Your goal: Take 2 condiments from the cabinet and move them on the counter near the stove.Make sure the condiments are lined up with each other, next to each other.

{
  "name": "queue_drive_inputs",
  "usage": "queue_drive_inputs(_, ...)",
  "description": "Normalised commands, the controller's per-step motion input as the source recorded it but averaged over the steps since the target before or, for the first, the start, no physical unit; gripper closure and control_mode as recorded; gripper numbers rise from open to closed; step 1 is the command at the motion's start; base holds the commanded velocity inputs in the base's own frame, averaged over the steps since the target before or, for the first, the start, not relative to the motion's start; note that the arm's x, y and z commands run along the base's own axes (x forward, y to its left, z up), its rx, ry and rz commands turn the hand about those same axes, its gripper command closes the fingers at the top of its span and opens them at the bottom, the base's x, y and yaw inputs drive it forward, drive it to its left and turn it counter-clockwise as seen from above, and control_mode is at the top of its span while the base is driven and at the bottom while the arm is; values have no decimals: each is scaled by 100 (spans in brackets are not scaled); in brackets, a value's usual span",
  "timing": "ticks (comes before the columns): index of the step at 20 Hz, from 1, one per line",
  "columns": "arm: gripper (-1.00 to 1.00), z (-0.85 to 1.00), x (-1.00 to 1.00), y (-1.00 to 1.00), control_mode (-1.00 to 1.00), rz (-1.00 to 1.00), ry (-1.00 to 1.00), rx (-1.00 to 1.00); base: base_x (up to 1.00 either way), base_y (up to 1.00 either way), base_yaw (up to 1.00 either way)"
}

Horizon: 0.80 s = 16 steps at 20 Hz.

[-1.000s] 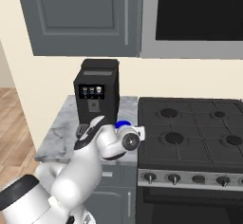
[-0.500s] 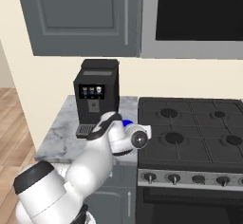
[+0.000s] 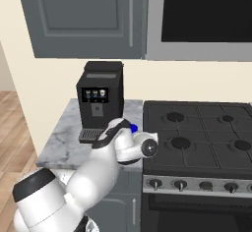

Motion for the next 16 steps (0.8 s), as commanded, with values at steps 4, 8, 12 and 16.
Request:
queue_drive_inputs(4, -100, -12, -43, 33, -100, 7, 0, -2, 0, 0, 0)
queue_drive_inputs(8, -100, 9, -28, -1, -100, 0, 0, 0, 0, 0, 0)
queue_drive_inputs(12, -100, 44, -23, -52, -100, 0, 0, 0, 0, 0, 0)
queue_drive_inputs(16, -100, 40, -24, -53, -100, -1, 0, 0, 0, 0, 0)
